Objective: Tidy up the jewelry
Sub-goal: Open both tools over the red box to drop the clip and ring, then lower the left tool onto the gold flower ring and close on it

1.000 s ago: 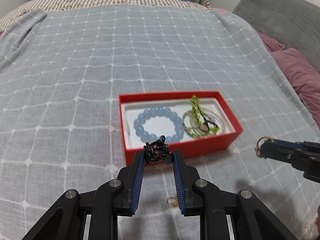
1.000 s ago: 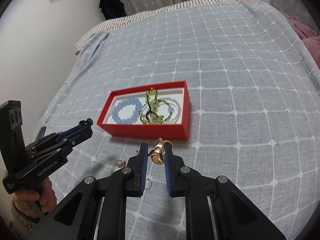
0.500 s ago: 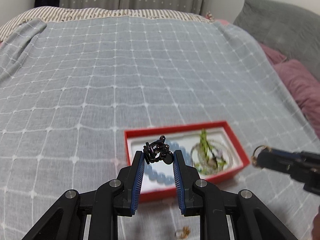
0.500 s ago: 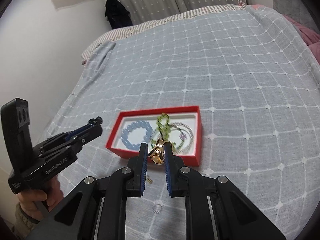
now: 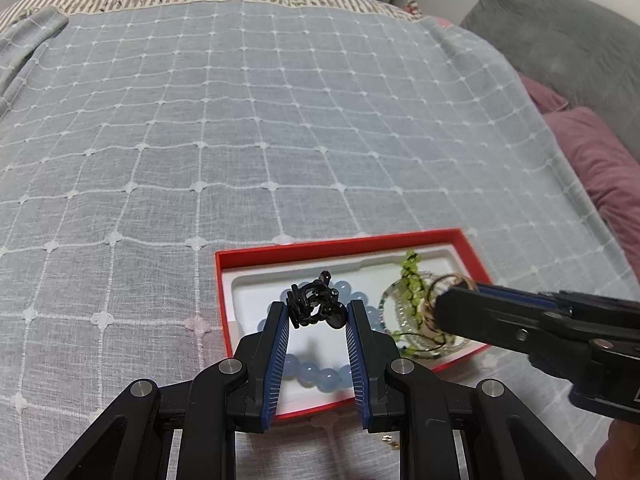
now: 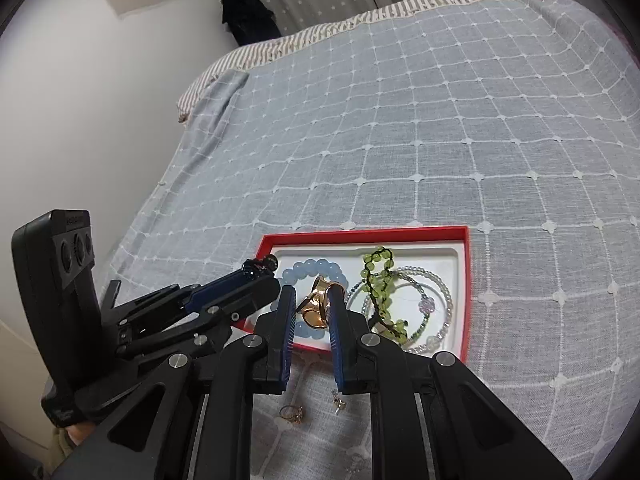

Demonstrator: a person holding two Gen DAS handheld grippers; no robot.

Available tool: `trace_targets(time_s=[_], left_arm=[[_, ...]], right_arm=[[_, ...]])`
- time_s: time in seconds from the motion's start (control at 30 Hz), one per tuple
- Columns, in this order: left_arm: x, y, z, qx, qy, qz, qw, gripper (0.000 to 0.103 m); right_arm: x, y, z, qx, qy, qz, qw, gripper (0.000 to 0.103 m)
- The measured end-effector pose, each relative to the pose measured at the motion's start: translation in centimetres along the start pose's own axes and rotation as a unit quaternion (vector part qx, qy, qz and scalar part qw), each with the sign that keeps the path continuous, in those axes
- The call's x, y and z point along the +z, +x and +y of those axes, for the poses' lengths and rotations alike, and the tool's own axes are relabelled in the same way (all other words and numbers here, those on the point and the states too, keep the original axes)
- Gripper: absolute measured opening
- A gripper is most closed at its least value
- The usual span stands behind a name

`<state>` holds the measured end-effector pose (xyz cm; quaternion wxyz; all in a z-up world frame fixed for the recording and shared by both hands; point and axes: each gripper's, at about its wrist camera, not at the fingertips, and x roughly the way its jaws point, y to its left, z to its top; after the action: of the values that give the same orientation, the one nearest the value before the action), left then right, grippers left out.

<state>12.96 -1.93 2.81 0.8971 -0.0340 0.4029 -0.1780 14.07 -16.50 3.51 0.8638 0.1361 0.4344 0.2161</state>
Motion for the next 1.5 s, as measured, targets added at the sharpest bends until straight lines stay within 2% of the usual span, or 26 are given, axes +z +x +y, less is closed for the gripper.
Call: trace_targets(time_s=[0.2,0.3,0.53,0.83,1.03,1.27,1.33,1.4,1.5], left_arm=[[-0.4,0.8,0.0,-0.008,0.008,0.012,0.9999,0.024],[-0.6,0.8,-0.2,-0.003,0.020,0.012,0.9997,0.024],[-0.5,0.7,0.1,-0.004,0.017,0.010,0.9998,0.024],[-0.4,-0.1,0.6,-0.014,0.012,0.000,0.9998,0.024],[-0.3,-1.4,2.3,-0.028,-0.032,-0.011,0.9991,0.024],[-1.1,-2.9,1.7,-0.009,-0.026,-0.021,0.9994,0.025],[-1.5,-3.3,1.6,0.001,-0.021,-0.020,0.9996,0.031],[-2.0,-3.5,1.5,0.013,-0.018,-0.012,0.9997,0.033],[-2.5,-4.1,1.4,0.010,-0.016,-0.009,0.9998,0.033]], right_arm=[[0.2,1.8,0.7,0.001,-0.006,0.009,1.000,0.017],[0.3,2.1,0.9,0.004,-0.010,0.006,1.000,0.018],[0.5,2.2,0.3,0.003,0.000,0.004,1.000,0.018],[0.5,0.1,0.2,-0.004,0.005,-0.013,1.000,0.018],[-0.1,-1.2,0.2,-0.007,0.003,-0.014,1.000,0.019],[-1.2,-3.2,0.3,-0.010,0.001,-0.015,1.000,0.027],[-1.9,-3.7,0.3,-0.010,-0.001,-0.011,1.000,0.029],[-2.6,-4.2,0.3,-0.013,-0.006,-0.004,1.000,0.030],[-3.4,-5.4,0.1,-0.014,0.002,-0.002,1.000,0.030]])
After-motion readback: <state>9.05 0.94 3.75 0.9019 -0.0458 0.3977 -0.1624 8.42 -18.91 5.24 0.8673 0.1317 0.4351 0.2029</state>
